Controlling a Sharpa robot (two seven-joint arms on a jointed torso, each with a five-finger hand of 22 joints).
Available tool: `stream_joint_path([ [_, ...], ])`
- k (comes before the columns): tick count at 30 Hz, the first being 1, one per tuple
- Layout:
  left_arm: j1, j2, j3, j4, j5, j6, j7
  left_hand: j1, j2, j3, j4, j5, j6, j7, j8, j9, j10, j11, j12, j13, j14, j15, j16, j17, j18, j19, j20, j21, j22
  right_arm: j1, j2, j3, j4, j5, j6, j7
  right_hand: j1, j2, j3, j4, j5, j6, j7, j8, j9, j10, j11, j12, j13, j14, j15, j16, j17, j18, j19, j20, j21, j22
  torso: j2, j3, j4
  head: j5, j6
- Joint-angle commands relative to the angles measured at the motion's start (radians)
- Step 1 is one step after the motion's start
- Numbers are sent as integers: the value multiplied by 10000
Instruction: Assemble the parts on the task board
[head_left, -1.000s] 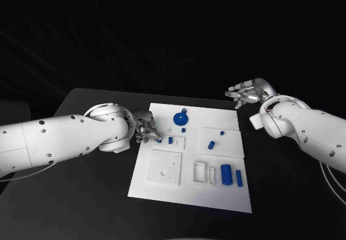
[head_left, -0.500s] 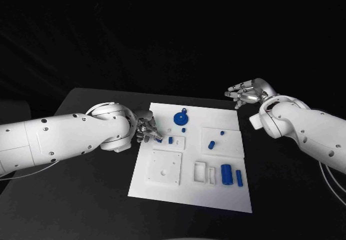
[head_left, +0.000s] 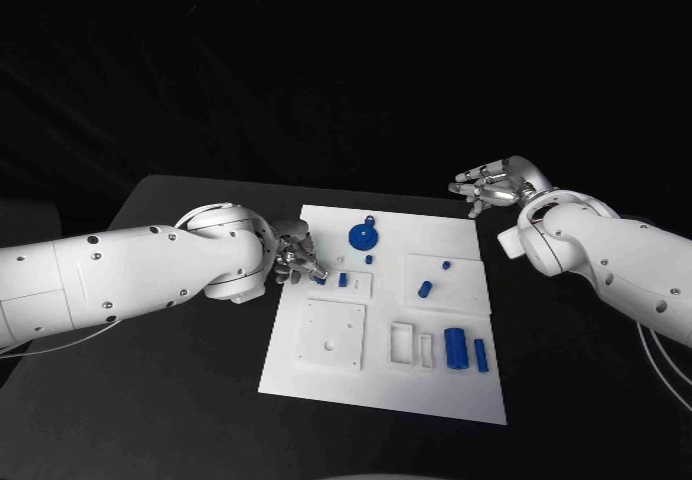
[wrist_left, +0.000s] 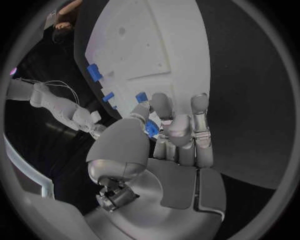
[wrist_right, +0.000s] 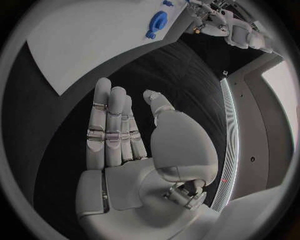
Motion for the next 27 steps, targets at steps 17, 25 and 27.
stream_joint_path([
  [17,-96,157,-70,150,-288,333,71,313,-82,551,-512,-206,937,-819,122,117,220,-341,22,16,10,-58,84,37,24,-39,12,-21,167,-13,21,6,-10,65,229,110,-79,53,47,10,40,-43,9,-28,-3,-66,0,59,-11,-50,10,6,-17,-126,180,71,77,-38,-1,-18,12,-51,-17],
  [25,-96,208,-69,122,-384,256,75,364,-132,502,-341,-299,907,-867,274,588,219,-366,54,32,12,-68,103,71,9,-20,9,-41,174,-15,26,6,-9,69,240,115,-70,52,47,4,45,-47,12,-28,-3,-70,1,57,-13,-52,11,6,-18,-125,176,72,80,-47,1,-18,10,-62,-19],
  [27,-96,219,-69,118,-391,254,73,361,-132,500,-334,-301,917,-875,283,606,219,-369,56,33,19,-74,110,77,10,-17,9,-39,175,-15,26,6,-9,69,241,115,-70,52,47,4,45,-47,12,-28,-3,-70,1,57,-13,-52,11,6,-18,-125,176,72,80,-47,-1,-16,10,-65,-22],
])
